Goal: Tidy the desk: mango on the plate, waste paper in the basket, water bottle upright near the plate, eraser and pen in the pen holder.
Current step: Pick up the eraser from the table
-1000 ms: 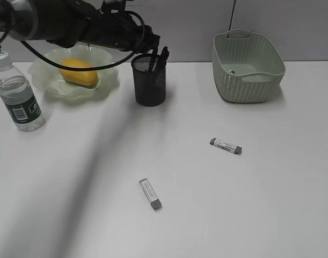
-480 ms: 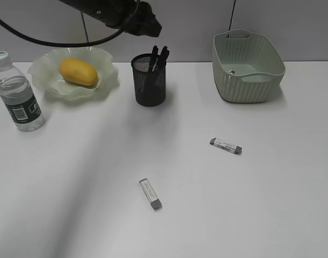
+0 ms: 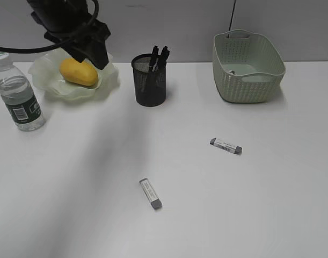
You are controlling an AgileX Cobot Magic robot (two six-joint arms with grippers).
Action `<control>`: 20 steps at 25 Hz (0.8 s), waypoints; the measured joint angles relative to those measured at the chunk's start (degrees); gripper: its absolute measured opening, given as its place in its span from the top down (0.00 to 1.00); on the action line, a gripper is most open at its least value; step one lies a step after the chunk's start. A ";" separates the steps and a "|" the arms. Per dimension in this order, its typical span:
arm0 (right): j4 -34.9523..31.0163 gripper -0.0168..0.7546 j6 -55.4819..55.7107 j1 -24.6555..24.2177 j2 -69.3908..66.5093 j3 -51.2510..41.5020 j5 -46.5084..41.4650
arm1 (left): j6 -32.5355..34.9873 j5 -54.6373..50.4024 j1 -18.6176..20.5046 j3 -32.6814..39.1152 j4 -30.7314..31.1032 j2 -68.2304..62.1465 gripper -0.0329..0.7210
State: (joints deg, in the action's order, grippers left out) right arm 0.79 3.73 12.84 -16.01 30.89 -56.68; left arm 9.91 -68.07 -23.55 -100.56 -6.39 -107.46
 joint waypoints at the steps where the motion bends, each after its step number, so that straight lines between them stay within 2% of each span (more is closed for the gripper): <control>1: 0.00 0.38 0.05 0.00 0.00 0.00 0.00 | -0.49 -0.76 0.51 0.00 0.00 0.41 0.39; 3: 0.00 0.38 0.06 0.00 0.00 0.00 0.06 | -1.04 -1.17 1.75 0.57 0.00 1.54 0.39; 6: 0.00 0.38 0.06 0.00 0.00 0.00 0.10 | -1.37 -1.11 4.12 5.44 0.00 5.29 0.39; 16: 0.00 0.38 0.06 0.00 0.00 0.00 0.23 | -1.56 12.20 14.40 39.41 -0.28 33.73 0.39; 20: 0.00 0.38 0.06 0.00 0.00 0.00 0.23 | -1.56 16.05 17.05 49.45 -0.42 47.69 0.39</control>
State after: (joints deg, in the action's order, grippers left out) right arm 0.79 3.79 12.84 -16.01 30.89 -56.45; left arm 8.35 -52.03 -6.49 -51.11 -6.81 -59.77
